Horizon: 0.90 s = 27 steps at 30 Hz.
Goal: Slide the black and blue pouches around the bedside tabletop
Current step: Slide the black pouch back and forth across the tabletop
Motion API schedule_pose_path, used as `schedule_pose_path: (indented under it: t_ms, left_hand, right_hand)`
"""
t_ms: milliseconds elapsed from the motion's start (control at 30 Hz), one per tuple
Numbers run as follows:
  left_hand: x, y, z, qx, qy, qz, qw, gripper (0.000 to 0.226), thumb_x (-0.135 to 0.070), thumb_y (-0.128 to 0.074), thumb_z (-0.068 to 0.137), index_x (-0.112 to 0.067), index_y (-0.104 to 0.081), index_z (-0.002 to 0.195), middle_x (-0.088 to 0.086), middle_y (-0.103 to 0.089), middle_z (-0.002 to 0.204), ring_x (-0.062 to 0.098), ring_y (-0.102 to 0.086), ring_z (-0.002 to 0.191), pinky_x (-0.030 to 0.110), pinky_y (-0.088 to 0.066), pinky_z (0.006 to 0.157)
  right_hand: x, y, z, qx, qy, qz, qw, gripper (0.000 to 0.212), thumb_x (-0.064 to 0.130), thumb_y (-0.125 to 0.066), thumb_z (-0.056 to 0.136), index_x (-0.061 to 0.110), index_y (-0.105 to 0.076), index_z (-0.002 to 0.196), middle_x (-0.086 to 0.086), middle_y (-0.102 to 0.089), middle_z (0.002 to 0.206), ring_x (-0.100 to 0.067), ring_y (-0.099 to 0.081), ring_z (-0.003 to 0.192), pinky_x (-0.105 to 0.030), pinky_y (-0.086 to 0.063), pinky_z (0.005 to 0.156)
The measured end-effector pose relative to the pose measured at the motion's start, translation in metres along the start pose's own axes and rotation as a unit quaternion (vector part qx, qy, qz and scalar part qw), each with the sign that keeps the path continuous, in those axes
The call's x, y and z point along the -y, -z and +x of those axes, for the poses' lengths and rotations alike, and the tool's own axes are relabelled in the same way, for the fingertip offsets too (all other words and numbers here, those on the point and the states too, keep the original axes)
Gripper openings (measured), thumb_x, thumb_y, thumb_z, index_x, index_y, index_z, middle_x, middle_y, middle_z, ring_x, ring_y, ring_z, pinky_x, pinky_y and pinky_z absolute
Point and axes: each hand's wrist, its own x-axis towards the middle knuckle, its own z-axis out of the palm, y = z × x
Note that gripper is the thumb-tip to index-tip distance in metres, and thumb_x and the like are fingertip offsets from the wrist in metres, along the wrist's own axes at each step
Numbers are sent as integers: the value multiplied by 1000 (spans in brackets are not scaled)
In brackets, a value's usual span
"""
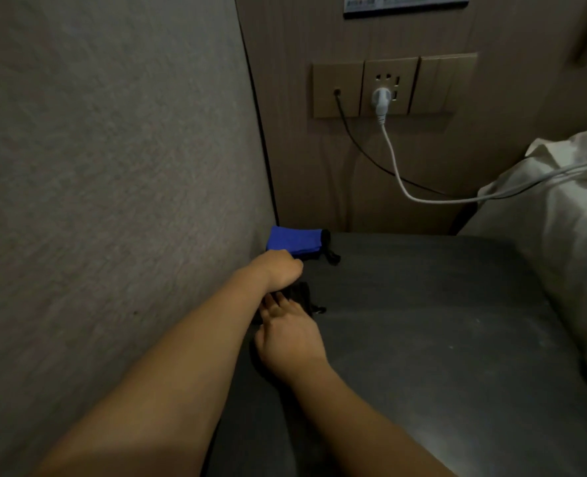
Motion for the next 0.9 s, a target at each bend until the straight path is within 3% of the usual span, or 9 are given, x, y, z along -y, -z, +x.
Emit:
schedule_pose_path:
  t_ms: [67,133,233,367,500,567,667,767,900]
  left_hand:
    - [-4,-4,-6,0,-4,-2,1000,38,-26,-31,101,-5,-62,90,14,-61,97,25,-57,90,35,-43,79]
    - [-3,-11,-12,-13,6,-9,1000,44,-24,-26,103,1,-55,124,21,-55,129,32,-52,121,38,-39,101]
    - [3,-21,-20,4,-18,16,1000,49,-19,-17,104,-4,-20,150,13,-15,160,27,-18,148,35,-16,120]
    - [8,-34,-23,22,-54,7,998,53,-17,-16,102,-11,-4,153,5,6,162,20,4,150,31,-2,122]
    - [7,-42,-30,1,-66,48,997,57,-24,-21,102,-9,0,153,8,9,162,21,7,150,34,-1,122]
    - [6,-45,-32,-16,-68,67,995,58,-28,-21,103,-8,1,153,8,8,162,21,6,150,35,-1,122]
    - [5,-47,-32,-23,-70,83,994,60,-29,-22,102,-8,2,153,8,8,162,21,6,150,35,-1,122]
    - [6,-47,-32,-24,-69,80,994,60,-30,-22,102,-9,2,153,7,8,162,21,6,150,34,-1,122]
    - [6,-47,-31,-21,-70,81,994,60,-28,-23,102,-9,1,153,8,8,162,21,5,150,35,-2,122]
  right_hand:
    - [-8,3,-3,0,18,-3,1000,53,29,-33,67,15,-77,94,0,-75,97,-15,-70,95,-26,-54,81]
    - [-16,13,-12,1,29,-18,999,52,28,-34,68,16,-76,95,0,-74,100,-15,-69,99,-25,-53,83]
    - [-45,29,-23,-33,43,-55,997,45,20,-41,80,9,-67,116,-5,-62,127,-20,-57,120,-29,-43,100]
    - [-106,53,-47,-35,-30,-113,993,46,28,-39,68,15,-78,88,0,-75,98,-15,-71,91,-28,-56,75]
    - [-165,79,-72,-63,-79,-162,982,41,23,-44,67,9,-78,86,-5,-75,97,-20,-72,89,-32,-57,71]
    - [-189,89,-83,-106,-117,-152,976,36,15,-52,72,5,-75,97,-10,-71,108,-24,-68,101,-34,-54,82]
    - [-216,105,-95,-122,-183,-138,966,39,12,-50,89,7,-58,127,-7,-51,139,-21,-44,132,-27,-32,108]
    - [-235,122,-104,-92,-216,-137,962,44,12,-45,94,7,-44,138,-7,-36,149,-19,-29,141,-24,-17,113]
    - [-246,126,-117,-99,-261,-138,950,43,9,-45,94,3,-45,137,-12,-36,148,-23,-31,140,-30,-20,114]
